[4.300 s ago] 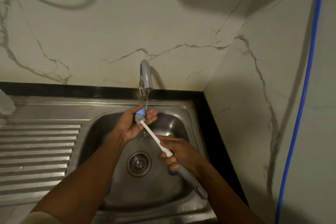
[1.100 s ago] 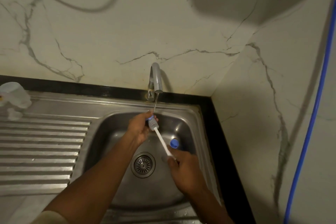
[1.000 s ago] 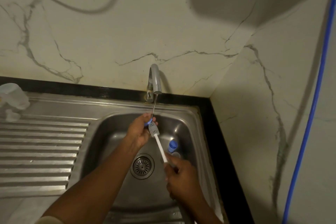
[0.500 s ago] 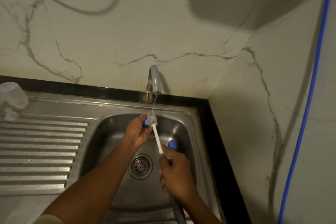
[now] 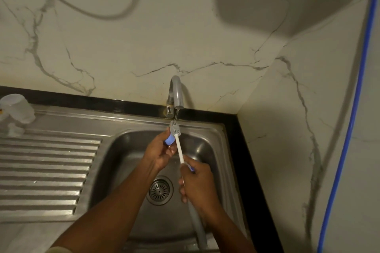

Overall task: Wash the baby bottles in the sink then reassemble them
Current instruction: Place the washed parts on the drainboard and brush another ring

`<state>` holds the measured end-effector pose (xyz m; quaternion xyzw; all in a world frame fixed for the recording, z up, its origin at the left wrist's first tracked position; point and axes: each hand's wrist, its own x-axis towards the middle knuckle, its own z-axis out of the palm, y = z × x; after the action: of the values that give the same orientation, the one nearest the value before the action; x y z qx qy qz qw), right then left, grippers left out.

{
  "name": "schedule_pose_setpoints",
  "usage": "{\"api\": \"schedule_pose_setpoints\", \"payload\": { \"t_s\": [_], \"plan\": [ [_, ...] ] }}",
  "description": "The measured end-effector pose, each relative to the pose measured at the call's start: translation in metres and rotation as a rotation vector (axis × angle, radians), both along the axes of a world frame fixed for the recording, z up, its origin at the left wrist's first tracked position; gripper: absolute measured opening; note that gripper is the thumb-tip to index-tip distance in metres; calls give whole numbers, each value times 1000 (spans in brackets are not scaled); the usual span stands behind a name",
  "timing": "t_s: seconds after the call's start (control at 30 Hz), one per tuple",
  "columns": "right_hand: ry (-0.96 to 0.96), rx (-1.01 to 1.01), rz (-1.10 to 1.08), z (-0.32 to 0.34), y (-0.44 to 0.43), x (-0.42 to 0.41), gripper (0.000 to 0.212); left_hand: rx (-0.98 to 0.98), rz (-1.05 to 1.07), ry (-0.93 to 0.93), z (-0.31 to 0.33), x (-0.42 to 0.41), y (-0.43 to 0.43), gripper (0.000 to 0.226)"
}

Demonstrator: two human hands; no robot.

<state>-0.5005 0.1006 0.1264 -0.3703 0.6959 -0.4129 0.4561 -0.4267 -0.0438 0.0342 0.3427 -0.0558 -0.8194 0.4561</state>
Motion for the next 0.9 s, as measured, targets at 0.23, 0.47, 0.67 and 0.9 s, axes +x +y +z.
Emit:
{"api": "schedule_pose_setpoints", "payload": {
  "t_s": [0.23,0.47,0.67,0.9],
  "plan": [
    [-34,43,23,4,10,5,23,0,45,6,3,1,-22,44],
    [8,14,-11,7,-27,-18,35,-36,-2,22,5,-10,-19,26],
    [-72,43,40,5,-2,-10,44,29,22,45,11,-4,-28,22],
    [-34,34,71,1,-5,-16,45,44,62,42,5,-3,-31,39]
  ]
}}
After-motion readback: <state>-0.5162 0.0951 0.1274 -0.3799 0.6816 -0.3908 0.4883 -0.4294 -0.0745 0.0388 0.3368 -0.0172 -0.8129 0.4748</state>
